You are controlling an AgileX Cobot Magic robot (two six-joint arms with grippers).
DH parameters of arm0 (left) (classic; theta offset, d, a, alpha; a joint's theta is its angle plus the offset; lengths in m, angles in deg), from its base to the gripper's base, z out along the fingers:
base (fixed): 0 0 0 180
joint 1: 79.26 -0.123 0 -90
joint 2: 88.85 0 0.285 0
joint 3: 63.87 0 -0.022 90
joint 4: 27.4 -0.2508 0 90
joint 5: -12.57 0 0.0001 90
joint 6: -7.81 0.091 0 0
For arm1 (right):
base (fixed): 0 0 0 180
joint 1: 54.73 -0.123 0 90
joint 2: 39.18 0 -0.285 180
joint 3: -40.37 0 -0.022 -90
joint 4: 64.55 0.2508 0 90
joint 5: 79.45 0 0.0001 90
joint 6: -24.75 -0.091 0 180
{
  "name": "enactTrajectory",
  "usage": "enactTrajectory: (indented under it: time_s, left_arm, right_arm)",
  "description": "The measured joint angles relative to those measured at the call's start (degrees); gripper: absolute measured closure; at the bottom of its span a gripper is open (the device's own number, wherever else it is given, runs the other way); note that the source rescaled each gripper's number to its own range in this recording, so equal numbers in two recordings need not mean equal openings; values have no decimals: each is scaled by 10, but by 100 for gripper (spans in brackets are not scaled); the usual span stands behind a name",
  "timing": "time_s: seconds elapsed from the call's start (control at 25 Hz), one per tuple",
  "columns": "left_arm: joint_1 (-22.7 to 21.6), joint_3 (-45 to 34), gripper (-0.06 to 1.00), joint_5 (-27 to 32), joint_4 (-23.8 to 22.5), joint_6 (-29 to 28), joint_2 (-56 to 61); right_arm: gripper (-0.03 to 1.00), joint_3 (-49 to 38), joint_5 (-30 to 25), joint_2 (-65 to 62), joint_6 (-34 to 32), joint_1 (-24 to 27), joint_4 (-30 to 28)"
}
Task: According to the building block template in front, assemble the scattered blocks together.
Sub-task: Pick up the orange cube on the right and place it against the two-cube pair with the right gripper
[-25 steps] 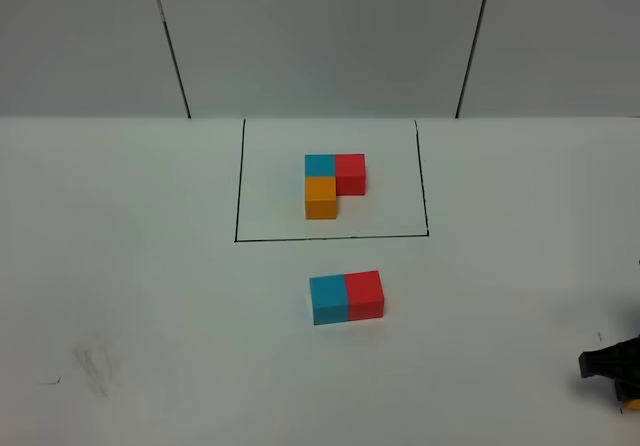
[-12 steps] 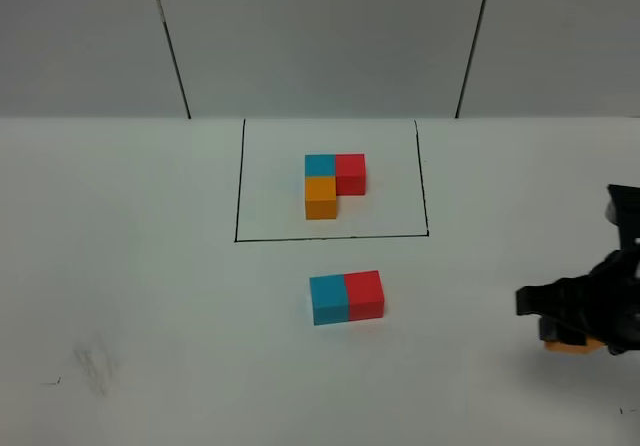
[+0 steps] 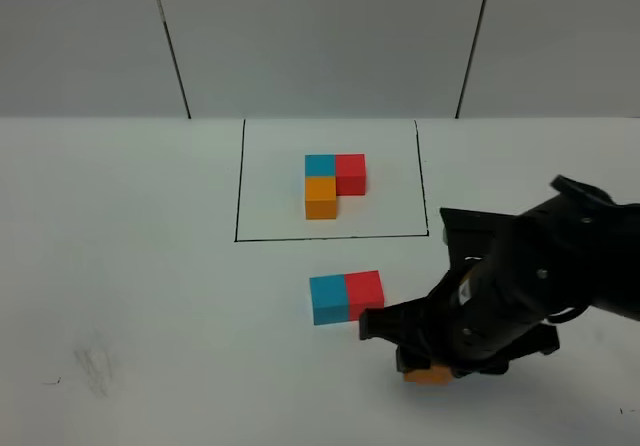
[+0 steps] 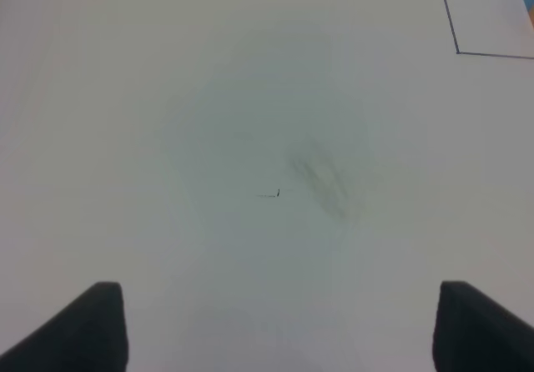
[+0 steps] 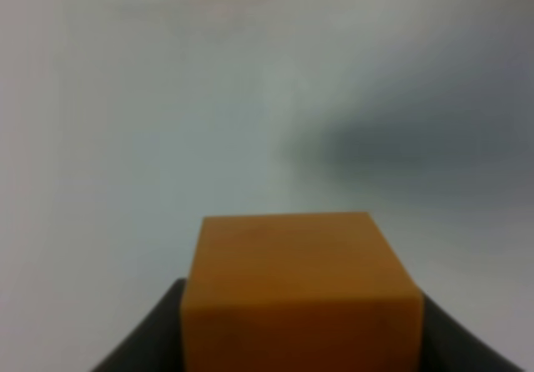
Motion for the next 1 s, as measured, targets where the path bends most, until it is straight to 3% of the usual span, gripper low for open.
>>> enactTrajectory:
  time_s: [0.12,0.4,0.52,0.76,0.88,1.0]
  left_arm:
    - [0,0,29,0,0,0,0]
    - [0,0,29,0,0,0,0]
    - [0,0,29,0,0,0,0]
    - [0,0,29,0,0,0,0]
    - [0,0,29,0,0,0,0]
    - [0,0,29,0,0,0,0]
  right_arm:
    - [95,30,-32,33,-105,-42,-34]
    - [95,104,-46,77,-264,-158,-201]
    - [95,132,-48,103,-305,-183,-244]
    - [95,239,-103,168,-216,-185,-209]
    - [95,299,-151,198,-192,-185,-204]
    - [95,324,-165,216,-170,-178,-188]
